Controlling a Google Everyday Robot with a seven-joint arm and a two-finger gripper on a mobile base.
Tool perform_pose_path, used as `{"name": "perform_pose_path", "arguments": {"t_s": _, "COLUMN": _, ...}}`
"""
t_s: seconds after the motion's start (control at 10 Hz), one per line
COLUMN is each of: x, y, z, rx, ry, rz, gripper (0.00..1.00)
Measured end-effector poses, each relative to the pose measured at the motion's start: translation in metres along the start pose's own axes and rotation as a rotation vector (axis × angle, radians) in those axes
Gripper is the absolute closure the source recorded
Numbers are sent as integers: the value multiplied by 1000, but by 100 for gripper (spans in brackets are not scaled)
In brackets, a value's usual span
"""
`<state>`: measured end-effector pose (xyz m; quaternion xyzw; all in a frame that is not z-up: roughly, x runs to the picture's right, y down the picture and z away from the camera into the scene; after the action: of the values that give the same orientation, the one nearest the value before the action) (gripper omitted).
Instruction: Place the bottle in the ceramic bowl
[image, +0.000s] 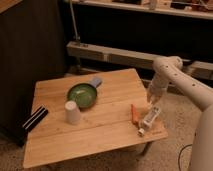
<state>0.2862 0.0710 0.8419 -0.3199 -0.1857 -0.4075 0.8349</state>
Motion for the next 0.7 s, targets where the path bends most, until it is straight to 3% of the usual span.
{"name": "perform_pose_path", "arguments": {"t_s": 0.4, "x": 2, "y": -2, "z": 4, "rx": -23, "ry": 7, "rz": 18, "gripper": 69}}
{"name": "perform_pose_path", "arguments": {"t_s": 0.6, "x": 1, "y": 2, "z": -3, "rx": -23, "ry": 25, "rz": 18, "gripper": 78}}
{"name": "perform_pose_path", "arguments": {"t_s": 0.7, "x": 1, "y": 6, "z": -9, "rx": -23, "ry": 36, "rz": 18, "gripper": 74}}
